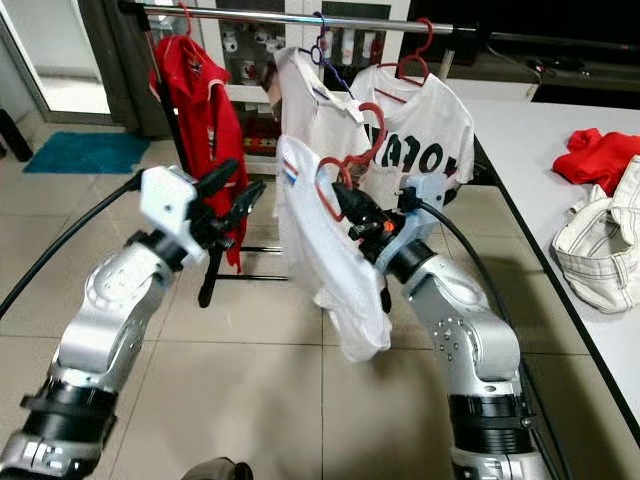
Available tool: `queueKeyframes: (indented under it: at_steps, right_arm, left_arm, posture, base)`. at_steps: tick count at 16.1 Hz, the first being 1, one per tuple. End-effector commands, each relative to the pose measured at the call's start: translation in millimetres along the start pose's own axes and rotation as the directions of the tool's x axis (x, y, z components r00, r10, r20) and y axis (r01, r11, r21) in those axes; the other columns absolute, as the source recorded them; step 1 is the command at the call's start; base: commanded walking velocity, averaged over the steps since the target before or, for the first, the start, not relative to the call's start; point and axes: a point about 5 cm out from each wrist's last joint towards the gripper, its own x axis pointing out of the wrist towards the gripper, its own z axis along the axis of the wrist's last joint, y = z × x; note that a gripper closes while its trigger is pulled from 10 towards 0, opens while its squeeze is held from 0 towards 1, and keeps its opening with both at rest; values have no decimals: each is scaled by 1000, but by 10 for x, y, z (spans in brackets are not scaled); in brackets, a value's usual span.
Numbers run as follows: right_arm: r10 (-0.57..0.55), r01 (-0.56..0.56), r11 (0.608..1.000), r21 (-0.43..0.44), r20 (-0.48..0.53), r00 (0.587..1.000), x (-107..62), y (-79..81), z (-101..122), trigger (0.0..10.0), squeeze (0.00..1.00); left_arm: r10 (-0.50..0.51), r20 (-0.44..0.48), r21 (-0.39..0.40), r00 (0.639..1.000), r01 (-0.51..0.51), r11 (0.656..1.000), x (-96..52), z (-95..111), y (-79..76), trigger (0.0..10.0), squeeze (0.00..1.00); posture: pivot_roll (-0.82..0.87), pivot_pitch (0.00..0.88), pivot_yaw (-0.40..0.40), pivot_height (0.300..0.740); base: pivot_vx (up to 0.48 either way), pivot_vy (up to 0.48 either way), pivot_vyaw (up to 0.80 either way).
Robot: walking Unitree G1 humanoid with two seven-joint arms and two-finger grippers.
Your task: Hang hanger
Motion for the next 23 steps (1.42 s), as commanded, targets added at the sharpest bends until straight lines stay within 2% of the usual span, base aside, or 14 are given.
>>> queueKeyframes:
  at_steps: [1, 2, 3, 5, 6, 7, 10, 11, 13, 15, 18, 20, 22, 23]
  right_arm:
    - [14, -6, 992, -128, 60, 998, 11, 79, 132, 10000, 0]
    - [14, -6, 992, -128, 60, 998, 11, 79, 132, 10000, 0]
    - [23, -10, 981, -193, 64, 998, 30, 125, 124, 10000, 0]
    - [50, -27, 974, -227, 97, 994, 71, 215, 133, 10000, 0]
    - [61, -34, 975, -218, 117, 991, 80, 240, 153, 10000, 0]
    - [80, -50, 975, -219, 130, 988, 84, 271, 169, 10000, 0]
    - [111, -77, 967, -241, 130, 985, 81, 315, 173, 10000, 0]
    - [113, -76, 962, -261, 129, 985, 80, 324, 167, 10000, 0]
    - [107, -67, 957, -281, 129, 986, 75, 320, 157, 10000, 0]
    - [103, -59, 950, -305, 130, 986, 76, 314, 161, 10000, 0]
    - [118, -64, 938, -341, 138, 983, 80, 333, 193, 10000, 0]
    - [125, -38, 875, -483, 149, 981, 94, 374, 244, 10000, 0]
    - [102, 14, 835, -550, 179, 979, 109, 388, 268, 10000, 0]
    - [102, 21, 825, -564, 185, 977, 112, 395, 274, 10000, 0]
  left_arm:
    - [-2, 7, -24, 1000, 2, 1000, -37, 6, 21, 10000, 1000]
    - [-2, 7, -24, 1000, 2, 1000, -37, 6, 21, 10000, 1000]
    - [-6, -10, -49, 1000, 6, 999, -41, -32, 12, 10000, 1000]
    - [-17, -73, -86, 997, 11, 996, -22, -143, 5, 10000, 1000]
    - [-39, -84, -94, 996, 31, 995, -10, -187, -5, 10000, 710]
    - [-63, -85, -90, 994, 55, 994, 13, -209, -18, 10000, 0]
    - [-108, -46, -105, 993, 103, 989, 99, -154, -55, 10000, 0]
    - [-133, -9, -80, 991, 132, 988, 149, -81, -89, 10000, 0]
    - [-166, 62, -85, 984, 171, 982, 185, 3, -150, 10000, 0]
    - [-168, 118, -150, 979, 185, 971, 188, 45, -190, 10000, 0]
    - [-110, 110, -237, 988, 134, 962, 167, 0, -144, 10000, 0]
    - [-55, 135, -365, 989, 102, 926, 170, 11, -56, 10000, 0]
    - [-63, 137, -367, 989, 109, 924, 174, 15, -55, 10000, 0]
    - [-67, 136, -362, 989, 112, 926, 178, 11, -57, 8118, 0]
  posture:
    - [-71, 0, -13, 740]
    - [-71, 0, -13, 740]
    - [-71, 0, -14, 740]
    - [-67, 0, -15, 740]
    - [-67, 0, -15, 740]
    - [-68, 0, -13, 740]
    - [-71, 0, -5, 740]
    - [-74, 0, -1, 740]
    - [-73, 0, -1, 740]
    - [-75, 0, -2, 740]
    - [-75, 0, -6, 740]
    - [-75, 0, 1, 740]
    - [-73, 0, 6, 740]
    - [-73, 0, 6, 740]
  base:
    - [0, 0, 0]
    - [0, 0, 0]
    - [0, 0, 0]
    - [0, 0, 0]
    - [0, 0, 0]
    - [0, 0, 0]
    - [0, 0, 0]
    - [0, 0, 0]
    - [0, 0, 0]
    - [0, 0, 0]
    - [0, 0, 0]
    - [0, 0, 0]
    - [0, 0, 0]
    - [0, 0, 0]
